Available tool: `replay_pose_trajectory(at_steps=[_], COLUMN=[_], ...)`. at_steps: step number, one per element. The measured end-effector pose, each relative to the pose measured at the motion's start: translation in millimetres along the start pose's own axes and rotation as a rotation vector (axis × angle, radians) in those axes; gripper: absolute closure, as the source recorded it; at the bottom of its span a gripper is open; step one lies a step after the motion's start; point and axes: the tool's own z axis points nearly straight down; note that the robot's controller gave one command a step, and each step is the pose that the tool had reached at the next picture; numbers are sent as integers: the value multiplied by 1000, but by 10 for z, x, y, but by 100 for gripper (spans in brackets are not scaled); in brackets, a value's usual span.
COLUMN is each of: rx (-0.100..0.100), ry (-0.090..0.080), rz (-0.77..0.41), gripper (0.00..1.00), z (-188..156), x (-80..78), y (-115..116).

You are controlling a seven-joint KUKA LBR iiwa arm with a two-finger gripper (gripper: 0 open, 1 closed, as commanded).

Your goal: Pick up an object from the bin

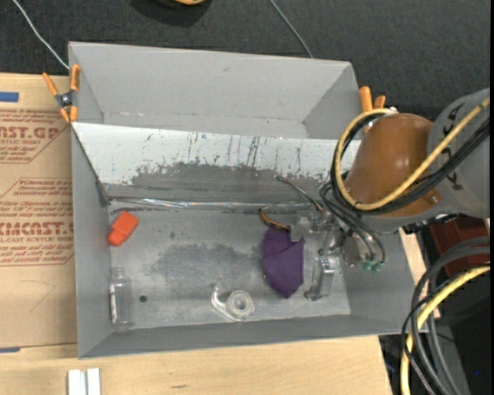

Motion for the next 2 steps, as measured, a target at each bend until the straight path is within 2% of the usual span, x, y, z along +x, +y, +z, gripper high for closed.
replay_pose_trajectory(at_steps=[1, 2], rx=[0, -1], ry=[6, -3], rz=[-14, 83], gripper=[0, 0], z=[795, 176], x=[-728, -763], y=[-499, -159])
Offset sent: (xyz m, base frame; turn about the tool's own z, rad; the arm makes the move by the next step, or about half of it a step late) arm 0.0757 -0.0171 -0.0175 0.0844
